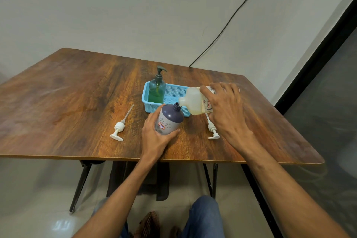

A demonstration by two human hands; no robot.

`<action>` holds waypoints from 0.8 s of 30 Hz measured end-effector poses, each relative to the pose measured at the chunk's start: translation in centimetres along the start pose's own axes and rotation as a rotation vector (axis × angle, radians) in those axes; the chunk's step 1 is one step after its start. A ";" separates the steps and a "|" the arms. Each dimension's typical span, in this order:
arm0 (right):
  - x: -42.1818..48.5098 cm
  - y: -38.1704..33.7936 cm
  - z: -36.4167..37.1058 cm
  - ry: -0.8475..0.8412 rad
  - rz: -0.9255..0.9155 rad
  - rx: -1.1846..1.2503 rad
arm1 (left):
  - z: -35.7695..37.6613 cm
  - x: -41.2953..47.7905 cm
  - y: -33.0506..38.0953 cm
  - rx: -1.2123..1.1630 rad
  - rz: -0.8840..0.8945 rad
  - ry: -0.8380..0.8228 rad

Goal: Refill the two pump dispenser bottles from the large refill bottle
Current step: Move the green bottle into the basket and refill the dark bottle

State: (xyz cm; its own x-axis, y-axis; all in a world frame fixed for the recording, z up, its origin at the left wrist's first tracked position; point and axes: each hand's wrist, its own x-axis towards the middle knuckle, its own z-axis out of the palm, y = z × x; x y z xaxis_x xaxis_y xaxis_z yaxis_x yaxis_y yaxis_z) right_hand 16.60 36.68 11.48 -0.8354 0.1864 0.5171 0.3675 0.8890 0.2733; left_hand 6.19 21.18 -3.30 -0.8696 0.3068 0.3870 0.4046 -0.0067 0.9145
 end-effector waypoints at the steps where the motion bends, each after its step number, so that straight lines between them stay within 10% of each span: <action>1: 0.0 0.0 -0.1 -0.004 0.000 -0.001 | 0.0 0.0 0.0 0.000 0.001 0.000; 24: 0.0 -0.1 -0.4 0.011 -0.012 -0.012 | 0.0 0.0 -0.1 0.015 0.017 -0.001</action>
State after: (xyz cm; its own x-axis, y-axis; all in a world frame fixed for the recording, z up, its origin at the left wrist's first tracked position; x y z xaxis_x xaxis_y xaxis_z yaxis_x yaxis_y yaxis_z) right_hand 16.75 36.48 11.74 -0.8354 0.1711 0.5224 0.3624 0.8859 0.2895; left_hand 6.16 21.16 -3.35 -0.8623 0.3075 0.4023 0.4235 0.0023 0.9059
